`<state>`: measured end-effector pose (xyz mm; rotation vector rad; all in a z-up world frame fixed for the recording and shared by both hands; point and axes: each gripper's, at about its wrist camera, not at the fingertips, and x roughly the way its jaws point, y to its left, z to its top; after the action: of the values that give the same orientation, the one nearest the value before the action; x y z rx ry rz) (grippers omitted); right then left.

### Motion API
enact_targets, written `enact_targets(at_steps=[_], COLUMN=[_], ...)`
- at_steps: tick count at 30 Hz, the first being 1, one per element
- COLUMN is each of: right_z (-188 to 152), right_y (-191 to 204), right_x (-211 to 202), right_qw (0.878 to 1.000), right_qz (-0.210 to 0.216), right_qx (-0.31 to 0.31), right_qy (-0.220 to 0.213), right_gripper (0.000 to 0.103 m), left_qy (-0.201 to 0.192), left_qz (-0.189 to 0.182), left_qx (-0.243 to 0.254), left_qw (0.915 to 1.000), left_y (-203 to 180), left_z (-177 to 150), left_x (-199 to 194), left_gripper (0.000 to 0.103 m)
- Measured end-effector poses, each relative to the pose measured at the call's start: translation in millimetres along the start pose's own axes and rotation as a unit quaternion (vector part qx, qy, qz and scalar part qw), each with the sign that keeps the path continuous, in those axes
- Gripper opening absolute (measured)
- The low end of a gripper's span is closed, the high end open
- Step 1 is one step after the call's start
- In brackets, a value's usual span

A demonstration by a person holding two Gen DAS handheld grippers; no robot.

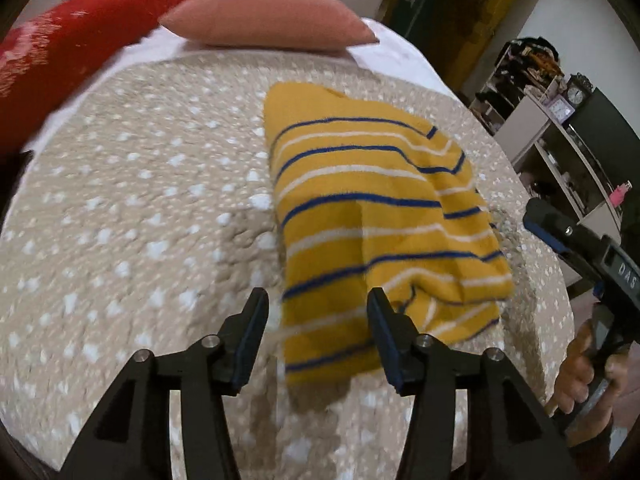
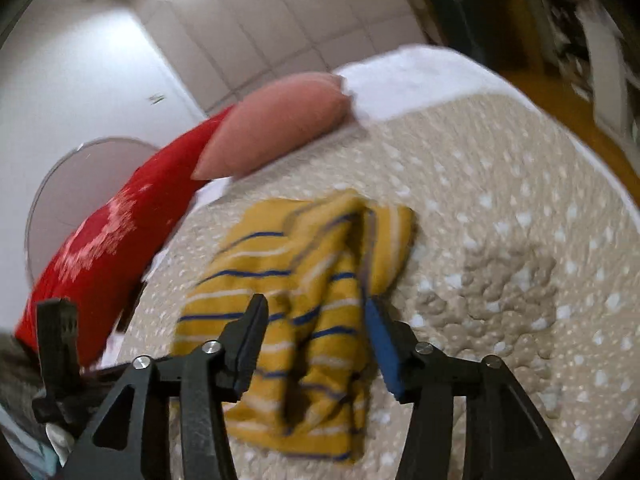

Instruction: Fold small clothes

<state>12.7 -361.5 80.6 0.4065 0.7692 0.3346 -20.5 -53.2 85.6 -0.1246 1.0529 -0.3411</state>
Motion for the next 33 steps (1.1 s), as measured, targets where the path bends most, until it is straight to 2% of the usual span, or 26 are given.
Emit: enact_targets(at_steps=[2, 5, 6, 7, 9, 11, 14, 17, 23, 24, 29, 33], right_z=[-4.9, -19.6, -24.5, -29.2, -37.5, -40.7, -50.0, -57.0, -58.7, -54.8, -22.9, 7.8], right_y=[13.9, 28.6, 31.1, 32.6, 30.0, 25.9, 9.1, -6.4, -5.5, -4.3, 9.8, 25.6], right_x=[0.5, 31.5, 41.9, 51.3, 57.5, 47.7, 30.3, 36.2, 28.0, 20.8, -15.5, 9.6], right_qw=[1.000, 0.998, 0.997, 0.995, 0.992, 0.992, 0.992, 0.990, 0.991, 0.992, 0.999, 0.999], right_qz=[0.007, -0.011, -0.008, -0.010, 0.001, 0.010, -0.014, -0.015, -0.014, -0.019, -0.025, -0.016], right_qx=[-0.023, -0.042, -0.046, -0.053, -0.044, -0.035, -0.020, 0.008, 0.001, -0.002, -0.016, -0.027], right_qy=[0.013, 0.053, 0.068, 0.086, 0.117, 0.117, 0.120, 0.138, 0.137, 0.126, 0.033, 0.018], right_gripper=[0.065, 0.063, 0.043, 0.005, 0.006, 0.005, 0.005, 0.005, 0.008, 0.011, 0.012, 0.012], left_qy=[-0.006, -0.013, -0.015, -0.017, -0.024, -0.031, -0.033, -0.022, -0.026, -0.029, -0.037, -0.049], left_qz=[-0.001, 0.004, 0.009, 0.013, 0.017, 0.024, 0.024, 0.020, 0.038, 0.043, 0.049, 0.063], left_qx=[-0.006, -0.013, -0.014, -0.015, -0.015, -0.016, -0.023, -0.034, -0.015, -0.010, -0.009, 0.004], left_qw=[1.0000, 0.9998, 0.9997, 0.9997, 0.9994, 0.9991, 0.9989, 0.9990, 0.9989, 0.9986, 0.9981, 0.9968], left_y=[1.1, 1.3, 3.7, 4.9, 7.2, 11.7, 18.3, 19.1, 9.3, 8.0, 2.0, -6.7], left_z=[-8.2, -16.2, -21.6, -24.3, -30.5, -32.0, -36.1, -39.9, -47.4, -48.4, -50.7, -53.9], left_x=[-6.1, -10.3, -14.4, -16.4, -21.6, -25.6, -26.0, -19.7, -17.3, -17.7, -17.8, -19.7], left_gripper=[0.050, 0.050, 0.050, 0.050, 0.050, 0.050, 0.050, 0.050, 0.050, 0.051, 0.056, 0.059])
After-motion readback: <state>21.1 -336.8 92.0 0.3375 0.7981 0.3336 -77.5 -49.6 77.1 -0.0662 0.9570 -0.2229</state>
